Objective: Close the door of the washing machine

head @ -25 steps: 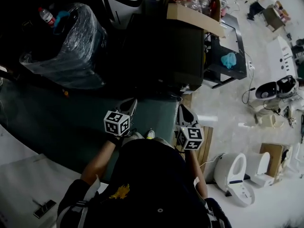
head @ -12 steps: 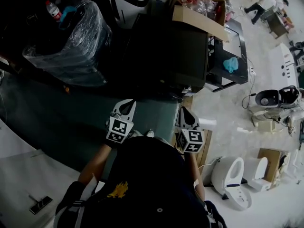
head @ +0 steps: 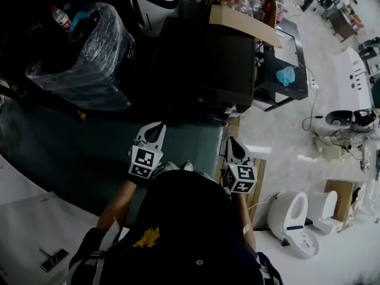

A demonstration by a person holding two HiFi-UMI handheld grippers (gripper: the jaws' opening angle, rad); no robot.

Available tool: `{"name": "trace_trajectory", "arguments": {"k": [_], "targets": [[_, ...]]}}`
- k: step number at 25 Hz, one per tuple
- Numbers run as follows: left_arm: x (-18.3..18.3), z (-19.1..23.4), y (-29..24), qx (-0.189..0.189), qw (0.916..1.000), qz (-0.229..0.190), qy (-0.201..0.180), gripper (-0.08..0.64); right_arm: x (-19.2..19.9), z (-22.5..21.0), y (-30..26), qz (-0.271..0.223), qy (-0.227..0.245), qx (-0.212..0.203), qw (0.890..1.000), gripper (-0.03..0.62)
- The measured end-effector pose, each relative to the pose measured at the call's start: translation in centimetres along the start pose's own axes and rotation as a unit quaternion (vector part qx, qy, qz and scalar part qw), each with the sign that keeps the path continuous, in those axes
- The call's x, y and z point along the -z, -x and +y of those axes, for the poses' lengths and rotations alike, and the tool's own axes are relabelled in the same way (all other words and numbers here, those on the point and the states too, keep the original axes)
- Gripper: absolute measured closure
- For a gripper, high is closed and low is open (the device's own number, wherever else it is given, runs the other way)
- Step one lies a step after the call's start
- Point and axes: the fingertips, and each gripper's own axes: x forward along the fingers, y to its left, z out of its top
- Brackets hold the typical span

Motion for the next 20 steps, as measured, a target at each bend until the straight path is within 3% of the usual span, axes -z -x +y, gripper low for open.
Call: {"name": "trace_trajectory", "arguments": {"k": [4, 8, 14, 18, 20], "targets": [[0.1, -0.5, -0.2, 0.009, 0.9999, 0.0, 0.011, 0.543, 0.1, -0.2, 0.4, -0.002, 0.001, 0.002, 1.0, 0.565], [-0.1, 0.3, -0.3, 0.013, 0.9911, -0.026, 0.13, 0.543, 0.4, -0.4, 0.7, -0.004, 0.001, 0.006, 1.0, 0.566], [-0.9, 0.8, 0.3, 0.01, 0.9783, -0.047, 0.202, 0.543, -0.2, 0.1, 0.7, -0.011, 0.019, -0.008, 1.0, 0.566], [-0.5, 1.7, 1.2, -0.003, 0.9763, -0.046, 0.211, 0.543, -0.4, 0.6, 0.6, -0.014, 0.023, -0.015, 1.0, 0.566], [-0.2, 1.3, 1.5, -0.01, 0.9863, -0.035, 0.161, 0.543, -0.3, 1.0, 0.5, -0.014, 0.022, -0.017, 1.0, 0.565]]}}
